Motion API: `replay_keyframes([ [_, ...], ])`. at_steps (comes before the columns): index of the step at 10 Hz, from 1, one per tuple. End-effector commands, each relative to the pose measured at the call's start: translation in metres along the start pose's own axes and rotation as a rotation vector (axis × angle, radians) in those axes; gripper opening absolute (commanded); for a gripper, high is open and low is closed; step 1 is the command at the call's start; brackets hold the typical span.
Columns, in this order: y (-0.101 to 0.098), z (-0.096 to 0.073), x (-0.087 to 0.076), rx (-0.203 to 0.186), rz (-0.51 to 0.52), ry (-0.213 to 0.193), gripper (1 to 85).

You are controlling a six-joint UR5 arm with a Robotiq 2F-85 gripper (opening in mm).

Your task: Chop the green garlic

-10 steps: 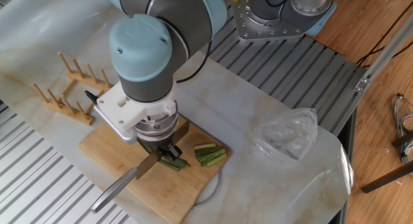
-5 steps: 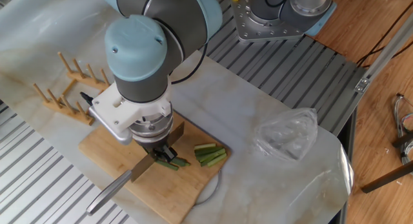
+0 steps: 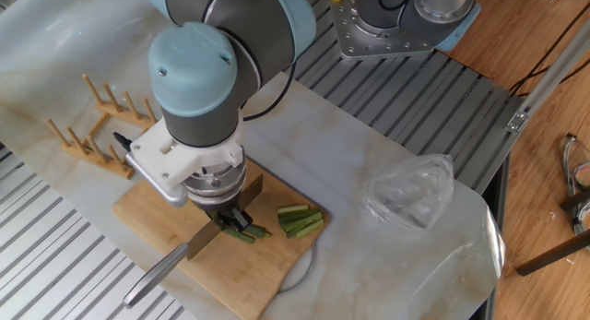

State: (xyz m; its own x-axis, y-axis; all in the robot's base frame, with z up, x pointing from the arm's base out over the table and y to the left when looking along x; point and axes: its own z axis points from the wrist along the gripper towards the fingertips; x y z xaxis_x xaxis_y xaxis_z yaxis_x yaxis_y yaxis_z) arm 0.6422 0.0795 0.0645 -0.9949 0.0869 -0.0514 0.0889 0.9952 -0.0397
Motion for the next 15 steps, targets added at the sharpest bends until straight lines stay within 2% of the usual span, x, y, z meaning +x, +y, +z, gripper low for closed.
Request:
replay_keyframes([
  [1, 0.003, -0.003, -0.008, -0.026, 0.001, -0.009, 1.3],
  [4, -0.001, 0.013, -0.018, -0.02, 0.003, -0.028, 1.3],
  [5, -0.003, 0.012, -0.018, -0.01, 0.004, -0.021, 1.3],
  [6, -0.004, 0.003, -0.016, -0.006, 0.001, 0.003, 1.3],
  [8, -0.001, -0.006, -0.017, -0.006, -0.001, 0.01, 1.3],
  [10, 0.0, 0.0, -0.021, -0.001, 0.008, -0.005, 1.3],
  [12, 0.0, 0.013, -0.029, -0.016, 0.004, -0.022, 1.3],
  [13, 0.0, 0.012, -0.028, -0.013, 0.002, -0.017, 1.3],
  [15, 0.004, -0.002, -0.021, -0.005, 0.004, 0.017, 1.3],
])
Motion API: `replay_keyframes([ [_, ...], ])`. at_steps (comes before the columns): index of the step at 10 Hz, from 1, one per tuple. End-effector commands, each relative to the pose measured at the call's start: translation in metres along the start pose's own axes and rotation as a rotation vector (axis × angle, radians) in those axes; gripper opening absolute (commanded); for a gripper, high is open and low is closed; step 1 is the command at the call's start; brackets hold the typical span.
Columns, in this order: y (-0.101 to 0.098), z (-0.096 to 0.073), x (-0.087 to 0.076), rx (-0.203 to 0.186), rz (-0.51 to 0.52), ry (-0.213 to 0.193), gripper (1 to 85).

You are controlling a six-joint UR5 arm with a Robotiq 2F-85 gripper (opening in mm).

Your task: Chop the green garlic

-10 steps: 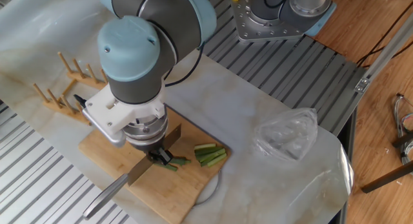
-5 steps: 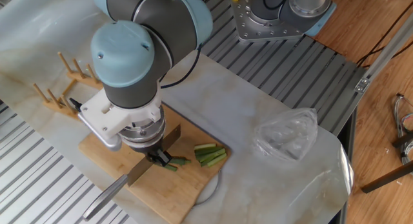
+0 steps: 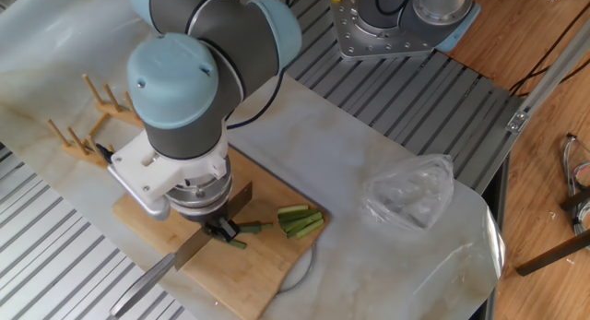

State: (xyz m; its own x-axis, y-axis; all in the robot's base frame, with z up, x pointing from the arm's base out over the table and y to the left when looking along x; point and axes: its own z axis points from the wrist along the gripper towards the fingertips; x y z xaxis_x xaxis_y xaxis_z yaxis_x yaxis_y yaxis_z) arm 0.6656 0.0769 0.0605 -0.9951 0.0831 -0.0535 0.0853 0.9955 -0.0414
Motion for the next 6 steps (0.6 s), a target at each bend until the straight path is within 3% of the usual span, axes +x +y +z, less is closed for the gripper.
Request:
replay_keyframes([
  [1, 0.007, -0.011, 0.005, -0.008, 0.01, 0.024, 1.3],
  [6, 0.009, 0.004, 0.012, -0.002, 0.028, 0.008, 1.3],
])
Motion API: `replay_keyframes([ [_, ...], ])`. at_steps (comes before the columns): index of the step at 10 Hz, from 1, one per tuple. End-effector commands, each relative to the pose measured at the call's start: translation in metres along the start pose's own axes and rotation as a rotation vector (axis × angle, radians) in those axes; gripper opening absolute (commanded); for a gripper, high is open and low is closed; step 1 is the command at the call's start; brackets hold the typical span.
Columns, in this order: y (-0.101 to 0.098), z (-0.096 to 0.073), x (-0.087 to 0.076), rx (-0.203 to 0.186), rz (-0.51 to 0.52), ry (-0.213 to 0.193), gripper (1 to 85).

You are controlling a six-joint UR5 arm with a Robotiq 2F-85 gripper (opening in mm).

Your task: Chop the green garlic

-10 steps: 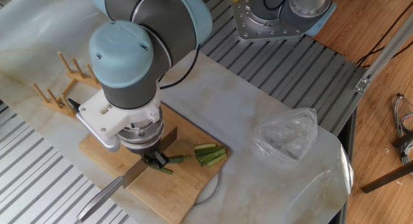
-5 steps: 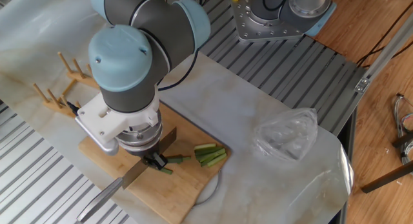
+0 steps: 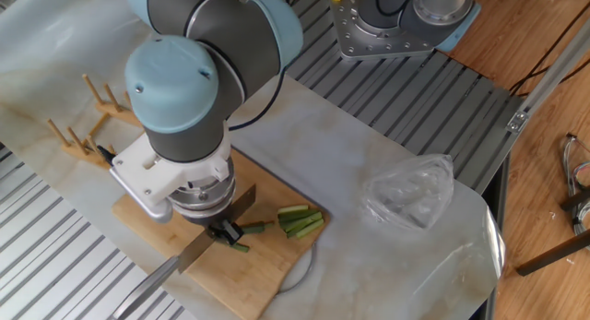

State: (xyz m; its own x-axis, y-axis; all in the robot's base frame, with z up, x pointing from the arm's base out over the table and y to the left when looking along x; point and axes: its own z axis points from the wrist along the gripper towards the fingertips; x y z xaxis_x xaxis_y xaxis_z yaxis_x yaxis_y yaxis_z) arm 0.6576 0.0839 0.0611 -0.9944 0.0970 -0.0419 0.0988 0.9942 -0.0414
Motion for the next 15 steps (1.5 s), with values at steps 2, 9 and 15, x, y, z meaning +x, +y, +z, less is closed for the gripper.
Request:
replay_keyframes([
  [2, 0.001, -0.001, 0.011, 0.011, 0.012, 0.021, 1.3],
  [9, -0.002, 0.003, 0.018, 0.007, 0.012, 0.015, 1.3],
  [15, -0.001, -0.014, 0.019, 0.04, 0.009, 0.016, 1.3],
])
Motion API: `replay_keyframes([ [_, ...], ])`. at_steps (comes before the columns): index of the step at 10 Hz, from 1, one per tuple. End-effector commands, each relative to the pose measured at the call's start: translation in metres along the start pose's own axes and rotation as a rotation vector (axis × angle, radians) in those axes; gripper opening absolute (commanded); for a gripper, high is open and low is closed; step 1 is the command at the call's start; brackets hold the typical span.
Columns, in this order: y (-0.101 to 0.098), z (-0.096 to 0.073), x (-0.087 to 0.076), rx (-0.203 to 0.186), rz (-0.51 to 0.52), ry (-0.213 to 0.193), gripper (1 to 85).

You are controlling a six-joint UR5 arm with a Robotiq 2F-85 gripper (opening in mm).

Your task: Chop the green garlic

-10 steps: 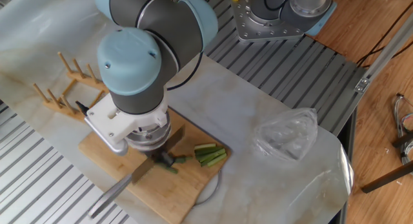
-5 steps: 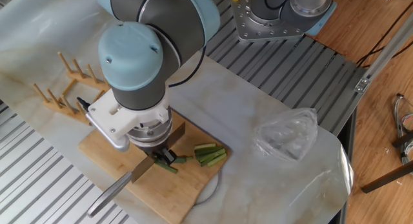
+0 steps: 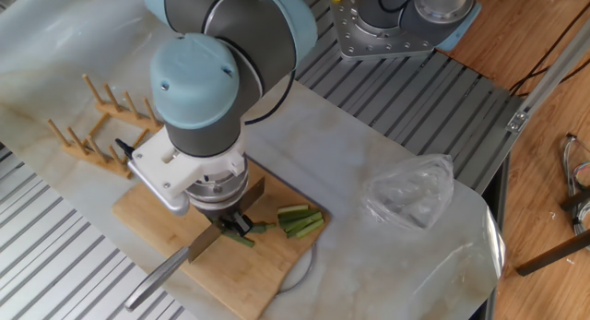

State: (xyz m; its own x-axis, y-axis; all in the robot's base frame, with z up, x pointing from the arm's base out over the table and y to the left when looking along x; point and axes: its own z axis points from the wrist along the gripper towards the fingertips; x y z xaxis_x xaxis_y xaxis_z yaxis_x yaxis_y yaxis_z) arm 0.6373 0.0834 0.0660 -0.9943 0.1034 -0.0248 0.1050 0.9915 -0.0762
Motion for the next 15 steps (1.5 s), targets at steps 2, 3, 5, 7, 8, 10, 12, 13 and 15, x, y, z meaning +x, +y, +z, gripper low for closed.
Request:
replay_keyframes([
  [2, -0.006, 0.003, -0.014, 0.005, -0.015, -0.063, 1.3],
  [3, -0.006, 0.007, -0.016, -0.002, -0.012, -0.067, 1.3],
  [5, -0.002, 0.011, -0.017, -0.013, -0.004, -0.069, 1.3],
  [7, 0.005, -0.001, -0.014, 0.003, 0.008, -0.047, 1.3],
  [8, 0.009, -0.01, -0.015, 0.005, 0.013, -0.043, 1.3],
  [10, 0.005, -0.001, -0.025, -0.022, 0.001, -0.076, 1.3],
  [12, 0.0, 0.018, -0.033, -0.006, 0.006, -0.096, 1.3],
  [13, 0.001, 0.025, -0.037, 0.003, 0.01, -0.103, 1.3],
  [15, 0.007, 0.007, -0.032, 0.021, 0.019, -0.076, 1.3],
])
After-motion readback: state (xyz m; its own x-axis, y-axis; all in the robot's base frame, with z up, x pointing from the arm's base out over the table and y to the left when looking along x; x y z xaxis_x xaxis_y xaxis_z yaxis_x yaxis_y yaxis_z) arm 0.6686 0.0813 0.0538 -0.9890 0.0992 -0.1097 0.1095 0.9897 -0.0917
